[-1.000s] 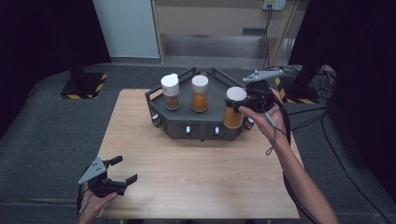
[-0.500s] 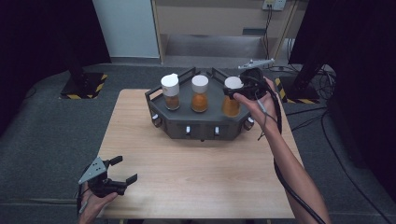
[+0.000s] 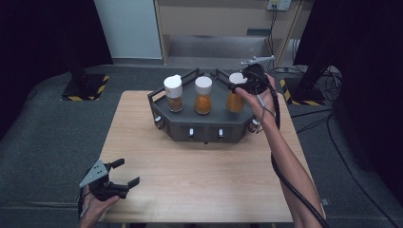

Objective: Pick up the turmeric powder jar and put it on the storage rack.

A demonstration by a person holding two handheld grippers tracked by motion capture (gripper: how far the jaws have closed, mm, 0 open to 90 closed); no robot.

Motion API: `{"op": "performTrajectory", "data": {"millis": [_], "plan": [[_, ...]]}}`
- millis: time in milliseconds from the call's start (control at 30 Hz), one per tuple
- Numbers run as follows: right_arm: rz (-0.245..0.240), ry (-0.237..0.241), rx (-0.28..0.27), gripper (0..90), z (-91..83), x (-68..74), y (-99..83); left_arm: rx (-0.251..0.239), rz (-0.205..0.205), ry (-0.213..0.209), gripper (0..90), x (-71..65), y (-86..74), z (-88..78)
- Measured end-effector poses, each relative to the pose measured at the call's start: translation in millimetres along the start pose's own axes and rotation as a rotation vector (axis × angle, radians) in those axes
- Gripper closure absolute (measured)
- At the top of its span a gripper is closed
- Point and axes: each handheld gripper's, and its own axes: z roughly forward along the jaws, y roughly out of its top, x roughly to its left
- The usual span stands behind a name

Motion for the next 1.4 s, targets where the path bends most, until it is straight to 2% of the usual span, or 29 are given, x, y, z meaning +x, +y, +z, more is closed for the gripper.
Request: {"op": "performTrajectory", "data": {"millis": [233,633,1400], "plan": [[0.022,-0.017,0.006,33.5,14.5,-2.8,-6.8,0.000,-0.001,0.001,0.0,0.2,-0.2,-0.2],[0.028,-0.019,0.008,33.4,25.0,-3.1,-13.6,0.002,-0.001,0.001,0.0,0.5,-0.2,-0.6],[0.045,-0.018,-0.008,33.0,27.3,-6.9,-23.4,0.007,0.000,-0.004,0.0,1.2,0.1,-0.2]]}}
